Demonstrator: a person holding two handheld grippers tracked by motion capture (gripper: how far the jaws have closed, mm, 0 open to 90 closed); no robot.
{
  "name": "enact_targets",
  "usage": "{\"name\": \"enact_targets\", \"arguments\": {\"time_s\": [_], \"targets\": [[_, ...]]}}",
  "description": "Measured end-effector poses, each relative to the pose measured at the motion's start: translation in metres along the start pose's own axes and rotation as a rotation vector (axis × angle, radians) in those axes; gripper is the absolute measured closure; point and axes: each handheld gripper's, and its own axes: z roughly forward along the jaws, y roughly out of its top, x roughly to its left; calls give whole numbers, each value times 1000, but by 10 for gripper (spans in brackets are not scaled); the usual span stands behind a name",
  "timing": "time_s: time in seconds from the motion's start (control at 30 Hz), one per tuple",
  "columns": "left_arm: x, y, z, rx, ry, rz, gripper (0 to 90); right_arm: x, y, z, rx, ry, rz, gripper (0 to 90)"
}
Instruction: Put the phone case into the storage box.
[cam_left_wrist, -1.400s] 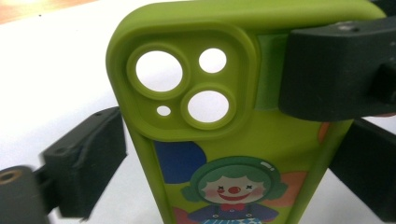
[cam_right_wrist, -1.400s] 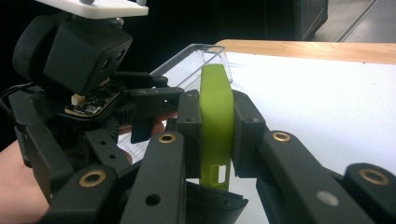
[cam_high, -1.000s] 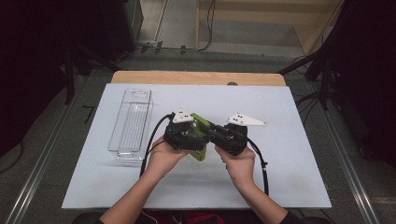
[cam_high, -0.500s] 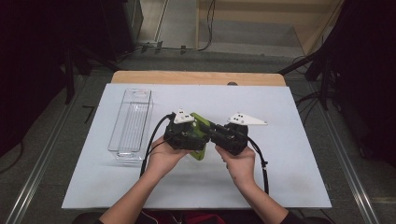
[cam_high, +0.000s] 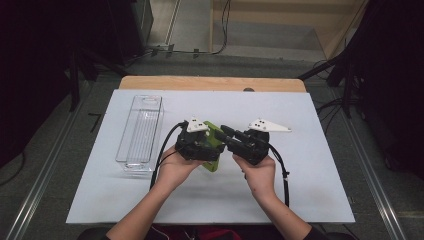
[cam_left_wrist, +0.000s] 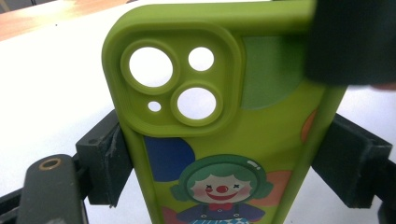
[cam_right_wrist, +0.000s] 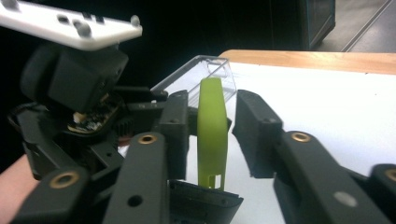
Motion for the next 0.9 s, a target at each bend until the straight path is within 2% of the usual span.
{"name": "enact_targets", "arguments": {"time_s": [0.37,0.5,0.8,0.9], "targets": [[5,0,0,19,1,-12,162,-4,10,-13,-9,-25,-1,546],[8,0,-2,41,-2,-18,162,-9,12,-14,14,-38,-2,512],[10,3,-8,50,-17,-20,162,-19,14,-20,33,-75,-13,468],[10,4,-8,58,-28,-22,162,-23,14,-22,55,-82,-45,411]]}}
